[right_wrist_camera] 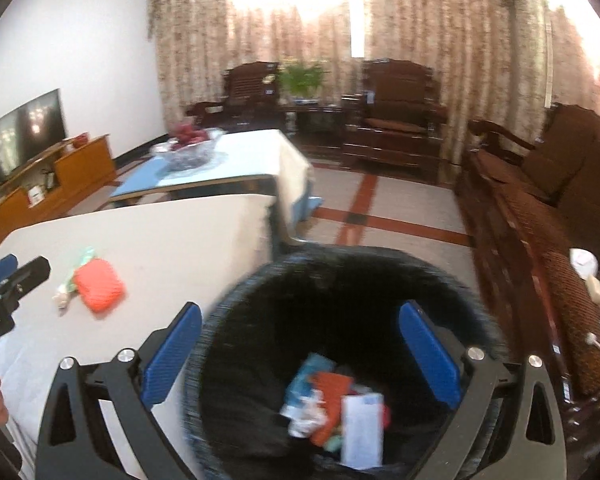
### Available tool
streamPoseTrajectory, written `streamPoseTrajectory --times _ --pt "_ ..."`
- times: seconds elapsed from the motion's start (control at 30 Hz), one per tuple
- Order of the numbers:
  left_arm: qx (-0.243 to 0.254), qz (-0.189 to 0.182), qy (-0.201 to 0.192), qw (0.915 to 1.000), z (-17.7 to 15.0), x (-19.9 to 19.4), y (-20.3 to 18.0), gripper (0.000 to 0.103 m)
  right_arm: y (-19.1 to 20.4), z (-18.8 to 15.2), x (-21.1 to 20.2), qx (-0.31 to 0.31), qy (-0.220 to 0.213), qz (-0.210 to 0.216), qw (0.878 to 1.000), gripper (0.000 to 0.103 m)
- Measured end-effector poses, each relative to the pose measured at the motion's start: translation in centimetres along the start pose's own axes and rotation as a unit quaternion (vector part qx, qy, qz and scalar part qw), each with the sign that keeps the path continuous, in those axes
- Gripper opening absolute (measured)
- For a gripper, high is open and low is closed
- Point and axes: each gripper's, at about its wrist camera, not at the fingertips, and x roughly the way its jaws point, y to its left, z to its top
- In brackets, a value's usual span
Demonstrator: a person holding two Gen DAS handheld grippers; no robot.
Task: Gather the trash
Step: 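Open both tools over the bin to drop the tube and box, then move both tools back over the orange foam net and green glove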
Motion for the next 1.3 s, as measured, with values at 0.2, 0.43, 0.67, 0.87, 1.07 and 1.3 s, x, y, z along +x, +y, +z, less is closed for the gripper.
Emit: streamPoseTrajectory --times 0.2,0.43,0.67,0.87,1.07,1.3 --pt "-0.021 0.059 -0.004 0.998 -0.7 0.0 6.9 0.091 7.2 1.2 2.1 -0.038 -0.018 0.058 0.997 0.097" --pt "-0.052 0.104 0.001 0.9932 -1.7 1.4 14.4 0.091 14.5 1.4 6.4 -0.058 -0.012 0.099 0.993 0.097" --pt "-0.078 0.121 0.023 0.9893 -2.9 4.4 18.8 0.091 22.2 -0.1 11.3 -0.104 0.02 0.119 0.987 0.097" --pt "-0.077 0.124 0.031 0.9888 -3.6 5.7 20.7 0.091 24.7 -0.9 14.1 -0.116 0.047 0.121 0.985 0.096" --pt "-0.075 0.126 0.045 0.9881 -4.6 6.6 21.3 0.091 25.3 -1.2 15.9 -0.126 0.067 0.112 0.983 0.095" --pt "-0.078 0.125 0.053 0.9877 -5.1 7.3 21.3 0.091 26.0 -2.6 17.2 -0.14 0.098 0.127 0.977 0.081"
